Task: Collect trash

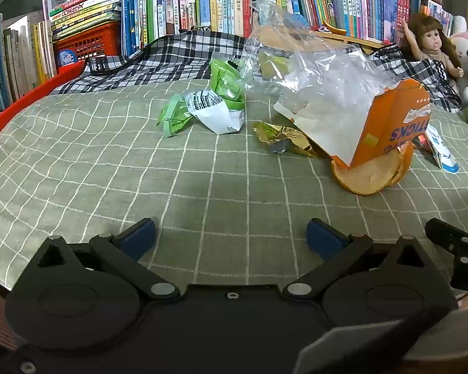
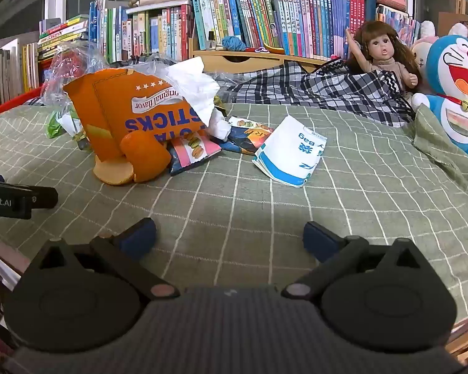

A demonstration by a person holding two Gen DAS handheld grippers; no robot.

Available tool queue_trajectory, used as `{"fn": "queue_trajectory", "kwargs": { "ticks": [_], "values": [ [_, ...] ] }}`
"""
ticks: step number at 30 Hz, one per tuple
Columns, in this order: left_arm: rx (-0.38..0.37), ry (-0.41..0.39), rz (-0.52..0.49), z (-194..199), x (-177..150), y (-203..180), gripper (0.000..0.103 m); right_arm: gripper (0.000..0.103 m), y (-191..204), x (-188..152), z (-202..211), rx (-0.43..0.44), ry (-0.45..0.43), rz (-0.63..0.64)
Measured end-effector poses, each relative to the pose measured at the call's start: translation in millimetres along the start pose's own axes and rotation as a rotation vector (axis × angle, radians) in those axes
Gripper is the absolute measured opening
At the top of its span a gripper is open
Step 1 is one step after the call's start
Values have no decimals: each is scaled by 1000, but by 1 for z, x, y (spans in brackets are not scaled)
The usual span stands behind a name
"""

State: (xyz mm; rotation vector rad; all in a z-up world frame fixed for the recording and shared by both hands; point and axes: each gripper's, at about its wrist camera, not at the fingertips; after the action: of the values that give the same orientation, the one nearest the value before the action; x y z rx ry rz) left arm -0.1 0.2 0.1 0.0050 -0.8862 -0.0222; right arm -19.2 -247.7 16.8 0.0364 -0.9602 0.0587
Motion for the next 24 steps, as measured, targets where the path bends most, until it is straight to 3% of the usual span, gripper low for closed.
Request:
{"fn": "queue_trajectory", "kwargs": {
  "ticks": [24],
  "values": [
    [1, 13, -3, -2, 2, 0, 103, 103, 0, 2, -2, 4, 32, 1]
  ]
}}
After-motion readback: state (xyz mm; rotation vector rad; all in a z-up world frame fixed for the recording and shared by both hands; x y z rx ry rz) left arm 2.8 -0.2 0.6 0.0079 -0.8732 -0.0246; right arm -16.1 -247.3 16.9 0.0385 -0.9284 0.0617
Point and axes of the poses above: each gripper's, at about its wrist camera, not at the fingertips, and z roughly against the way its jaws point, y to its left, x to its top, and after that the axes turned 1 degree about -y, right-handed
